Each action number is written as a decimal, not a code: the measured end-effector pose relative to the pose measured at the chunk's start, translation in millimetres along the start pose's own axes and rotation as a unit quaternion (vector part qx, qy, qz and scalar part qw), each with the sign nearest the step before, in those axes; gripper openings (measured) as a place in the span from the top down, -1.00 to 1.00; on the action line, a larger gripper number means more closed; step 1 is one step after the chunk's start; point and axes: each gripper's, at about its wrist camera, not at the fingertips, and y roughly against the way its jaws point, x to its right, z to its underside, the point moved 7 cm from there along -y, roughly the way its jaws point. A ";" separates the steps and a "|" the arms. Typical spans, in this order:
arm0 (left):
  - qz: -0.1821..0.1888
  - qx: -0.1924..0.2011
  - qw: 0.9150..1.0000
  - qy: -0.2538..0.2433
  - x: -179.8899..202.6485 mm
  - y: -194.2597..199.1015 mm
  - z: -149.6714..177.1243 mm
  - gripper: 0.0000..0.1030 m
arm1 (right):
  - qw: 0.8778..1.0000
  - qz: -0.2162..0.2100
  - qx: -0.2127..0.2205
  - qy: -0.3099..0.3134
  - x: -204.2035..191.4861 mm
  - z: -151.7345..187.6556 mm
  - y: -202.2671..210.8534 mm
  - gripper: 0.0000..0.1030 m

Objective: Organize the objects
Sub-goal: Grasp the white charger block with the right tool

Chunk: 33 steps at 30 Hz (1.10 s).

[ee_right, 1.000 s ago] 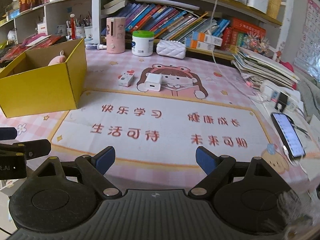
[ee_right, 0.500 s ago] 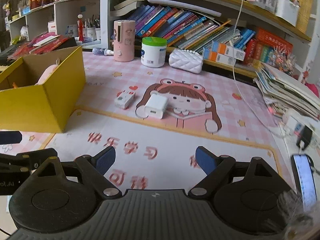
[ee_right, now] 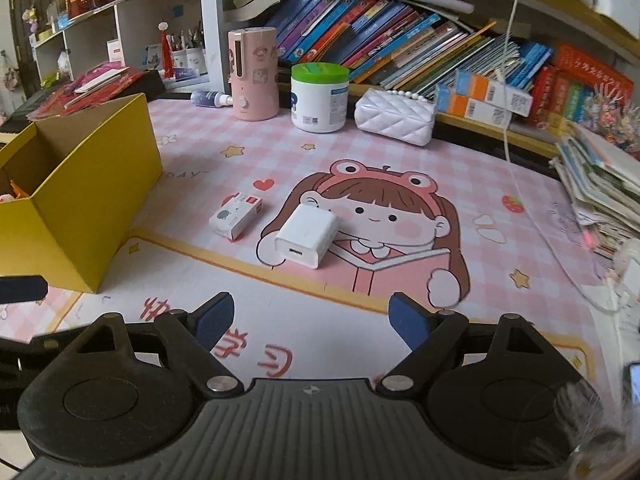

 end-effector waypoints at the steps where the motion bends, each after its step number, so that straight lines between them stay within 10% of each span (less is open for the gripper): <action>1: 0.000 -0.002 1.000 0.001 1.8 -2.2 -0.6 -0.73 | 1.000 -0.005 0.002 0.001 1.5 -1.6 -4.4 -0.65; 23: -0.019 -0.027 0.999 0.002 17.8 -17.0 -4.0 -0.73 | 0.993 -0.094 0.004 0.071 16.3 -21.0 -114.6 -0.60; 27: -0.019 -0.030 0.999 0.000 20.7 -19.6 -5.3 -0.73 | 0.991 -0.105 0.012 0.082 13.7 -22.7 -113.3 -0.06; 33: -0.015 -0.025 1.000 -0.007 26.5 -25.4 -10.7 -0.73 | 0.992 -0.107 0.009 0.071 18.9 -23.0 -103.4 0.11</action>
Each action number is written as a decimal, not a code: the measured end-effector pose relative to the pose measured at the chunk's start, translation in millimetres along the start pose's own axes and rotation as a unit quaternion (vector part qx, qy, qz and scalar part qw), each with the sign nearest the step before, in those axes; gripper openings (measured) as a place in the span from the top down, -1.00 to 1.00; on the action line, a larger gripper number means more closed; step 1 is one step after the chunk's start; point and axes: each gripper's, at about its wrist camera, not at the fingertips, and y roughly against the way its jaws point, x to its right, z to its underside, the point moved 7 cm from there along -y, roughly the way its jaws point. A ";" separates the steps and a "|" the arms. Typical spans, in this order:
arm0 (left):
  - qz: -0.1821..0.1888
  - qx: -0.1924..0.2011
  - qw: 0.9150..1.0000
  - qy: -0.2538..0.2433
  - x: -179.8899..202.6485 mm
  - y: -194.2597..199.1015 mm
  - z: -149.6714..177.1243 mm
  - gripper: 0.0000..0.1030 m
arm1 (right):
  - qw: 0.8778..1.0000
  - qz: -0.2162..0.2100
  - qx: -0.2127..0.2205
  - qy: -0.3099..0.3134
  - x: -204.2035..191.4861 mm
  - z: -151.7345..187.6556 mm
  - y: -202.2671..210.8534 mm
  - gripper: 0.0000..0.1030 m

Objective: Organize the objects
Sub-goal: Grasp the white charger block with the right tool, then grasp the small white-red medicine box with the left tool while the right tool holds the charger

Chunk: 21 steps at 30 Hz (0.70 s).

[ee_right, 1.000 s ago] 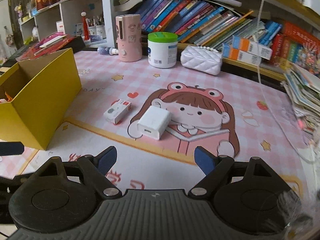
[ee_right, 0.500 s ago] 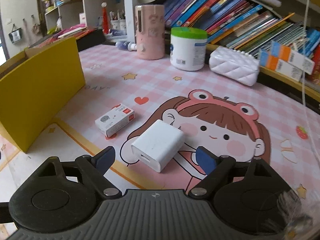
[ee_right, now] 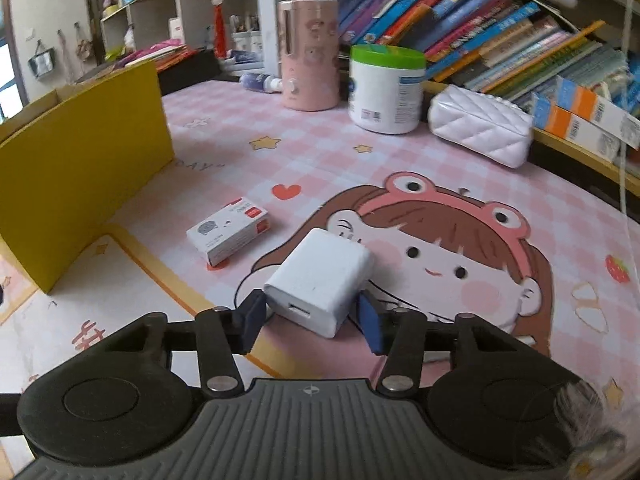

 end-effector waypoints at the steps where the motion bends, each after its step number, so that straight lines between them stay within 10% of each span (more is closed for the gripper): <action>1: 0.000 0.000 1.000 0.002 0.7 -2.0 -1.2 -0.71 | 1.000 0.003 0.003 -0.009 3.3 -0.1 4.9 0.12; 21: -0.050 0.042 0.998 -0.008 3.7 -82.0 -58.2 -0.36 | 0.996 0.067 -0.004 -0.066 43.2 35.5 74.6 0.19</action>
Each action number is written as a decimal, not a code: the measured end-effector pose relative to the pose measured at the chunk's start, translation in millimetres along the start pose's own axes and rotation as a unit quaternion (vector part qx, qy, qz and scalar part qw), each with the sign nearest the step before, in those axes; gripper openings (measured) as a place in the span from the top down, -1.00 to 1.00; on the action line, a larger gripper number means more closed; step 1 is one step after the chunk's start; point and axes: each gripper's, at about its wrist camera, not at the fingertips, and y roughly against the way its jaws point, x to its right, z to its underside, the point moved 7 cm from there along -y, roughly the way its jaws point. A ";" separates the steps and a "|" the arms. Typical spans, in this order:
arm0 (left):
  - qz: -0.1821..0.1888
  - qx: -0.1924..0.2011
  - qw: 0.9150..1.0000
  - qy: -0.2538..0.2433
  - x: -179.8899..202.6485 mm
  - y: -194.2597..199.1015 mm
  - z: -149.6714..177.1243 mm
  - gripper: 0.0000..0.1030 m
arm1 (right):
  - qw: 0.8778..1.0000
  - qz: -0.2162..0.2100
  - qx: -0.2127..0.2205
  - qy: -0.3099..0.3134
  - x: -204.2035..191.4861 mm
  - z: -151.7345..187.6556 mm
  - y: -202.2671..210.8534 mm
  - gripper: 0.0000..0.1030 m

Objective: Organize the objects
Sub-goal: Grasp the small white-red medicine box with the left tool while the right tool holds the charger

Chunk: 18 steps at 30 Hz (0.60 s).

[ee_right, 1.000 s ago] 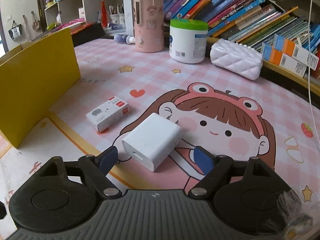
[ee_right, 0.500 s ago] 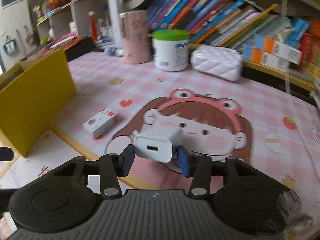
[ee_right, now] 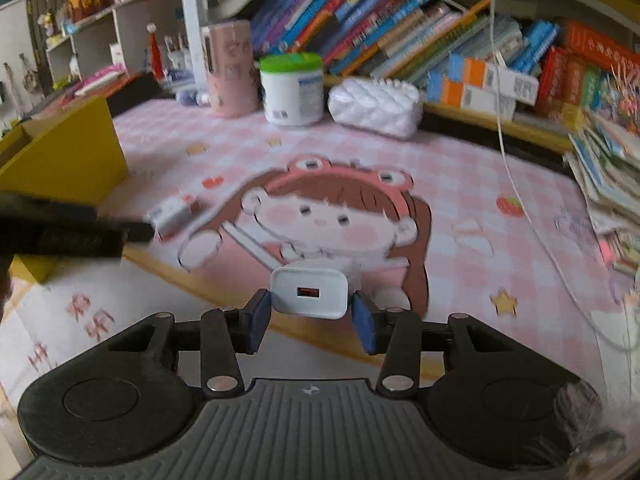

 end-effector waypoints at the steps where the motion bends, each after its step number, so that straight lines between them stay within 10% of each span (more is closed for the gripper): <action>1: -0.005 -0.003 1.000 -0.002 0.5 -7.5 -1.6 -0.36 | 1.000 0.001 -0.003 -0.004 1.7 2.7 -0.3 0.19; 9: -0.023 -0.015 0.999 -0.023 2.9 -42.1 -3.3 -0.22 | 1.000 0.015 -0.023 -0.007 12.6 13.2 -4.5 0.19; 14: 0.018 -0.012 1.000 -0.018 8.6 -43.9 -5.2 0.38 | 0.999 0.027 -0.037 -0.011 18.6 20.5 -8.7 0.19; 18: 0.023 -0.016 0.999 -0.026 13.6 -40.9 -3.8 0.46 | 0.999 0.033 -0.038 -0.011 18.5 21.2 -9.8 0.14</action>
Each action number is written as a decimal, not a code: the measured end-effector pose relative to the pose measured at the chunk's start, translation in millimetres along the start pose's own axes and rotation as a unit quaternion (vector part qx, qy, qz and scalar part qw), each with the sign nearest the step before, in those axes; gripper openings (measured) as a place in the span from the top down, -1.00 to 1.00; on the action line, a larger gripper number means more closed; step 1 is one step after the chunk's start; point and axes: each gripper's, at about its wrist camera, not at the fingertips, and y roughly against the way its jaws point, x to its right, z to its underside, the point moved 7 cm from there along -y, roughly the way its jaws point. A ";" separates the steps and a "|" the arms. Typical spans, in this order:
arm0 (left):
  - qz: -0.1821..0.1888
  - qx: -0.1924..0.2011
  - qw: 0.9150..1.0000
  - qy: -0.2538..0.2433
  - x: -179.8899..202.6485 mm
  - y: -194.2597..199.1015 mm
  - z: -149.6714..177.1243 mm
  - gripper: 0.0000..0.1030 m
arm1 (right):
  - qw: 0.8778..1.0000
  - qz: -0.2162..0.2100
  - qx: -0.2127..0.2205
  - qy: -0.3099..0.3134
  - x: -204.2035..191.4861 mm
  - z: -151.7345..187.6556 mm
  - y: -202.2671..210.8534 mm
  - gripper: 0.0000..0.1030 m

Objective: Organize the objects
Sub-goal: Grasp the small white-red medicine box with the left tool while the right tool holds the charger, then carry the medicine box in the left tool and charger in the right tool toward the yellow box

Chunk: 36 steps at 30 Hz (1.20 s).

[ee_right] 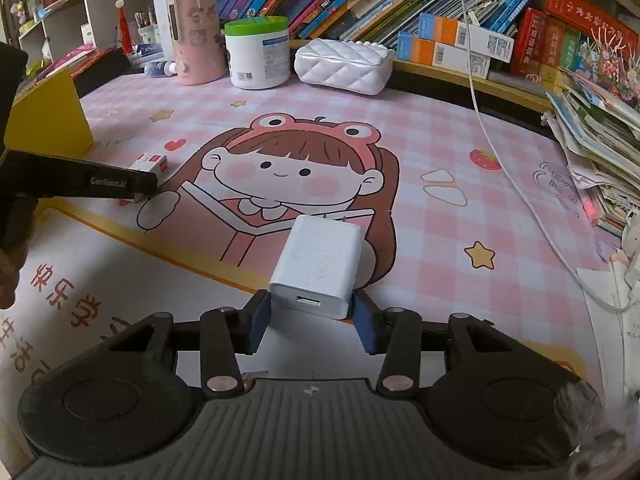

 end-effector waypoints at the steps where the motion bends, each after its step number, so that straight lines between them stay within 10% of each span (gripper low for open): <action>1: 0.003 -0.003 1.000 0.004 -0.6 1.8 1.2 0.46 | 1.000 0.002 -0.001 0.001 -0.7 -0.4 -0.7 0.12; 5: 0.016 -0.005 1.000 0.026 -4.8 16.8 6.2 0.46 | 1.000 0.014 -0.003 0.007 -2.6 -3.5 -4.7 -0.08; 36: 0.119 0.032 0.985 0.124 -44.8 165.5 66.5 0.46 | 0.999 -0.017 0.045 -0.007 -75.3 -8.5 78.7 0.22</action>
